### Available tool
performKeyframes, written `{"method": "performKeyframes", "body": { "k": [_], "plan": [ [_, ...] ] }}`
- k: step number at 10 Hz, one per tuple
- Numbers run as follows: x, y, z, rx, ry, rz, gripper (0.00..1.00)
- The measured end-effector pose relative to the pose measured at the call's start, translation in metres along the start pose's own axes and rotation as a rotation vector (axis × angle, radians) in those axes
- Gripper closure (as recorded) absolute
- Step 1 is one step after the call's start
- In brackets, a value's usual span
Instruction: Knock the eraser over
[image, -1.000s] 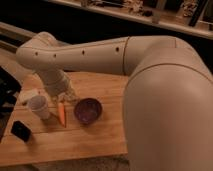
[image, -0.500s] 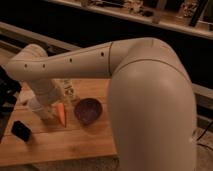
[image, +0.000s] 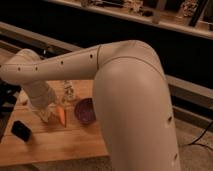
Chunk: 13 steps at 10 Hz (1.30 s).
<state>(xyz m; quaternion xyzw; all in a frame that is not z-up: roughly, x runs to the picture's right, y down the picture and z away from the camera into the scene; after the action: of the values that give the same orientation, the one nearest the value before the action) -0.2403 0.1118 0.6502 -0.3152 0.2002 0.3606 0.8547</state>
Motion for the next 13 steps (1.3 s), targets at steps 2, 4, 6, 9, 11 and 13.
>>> {"method": "performKeyframes", "body": {
  "k": [2, 4, 6, 9, 11, 13],
  "plan": [
    [-0.006, 0.013, 0.005, 0.006, 0.011, -0.043, 0.35],
    [-0.009, 0.017, 0.008, 0.006, 0.015, -0.060, 0.35],
    [-0.007, 0.023, 0.010, 0.004, 0.030, -0.082, 0.35],
    [-0.007, 0.022, 0.011, 0.004, 0.031, -0.081, 0.35],
    [-0.007, 0.022, 0.012, 0.000, 0.033, -0.082, 0.35],
    [-0.015, 0.036, 0.016, -0.004, 0.037, -0.135, 0.35]
  ]
}}
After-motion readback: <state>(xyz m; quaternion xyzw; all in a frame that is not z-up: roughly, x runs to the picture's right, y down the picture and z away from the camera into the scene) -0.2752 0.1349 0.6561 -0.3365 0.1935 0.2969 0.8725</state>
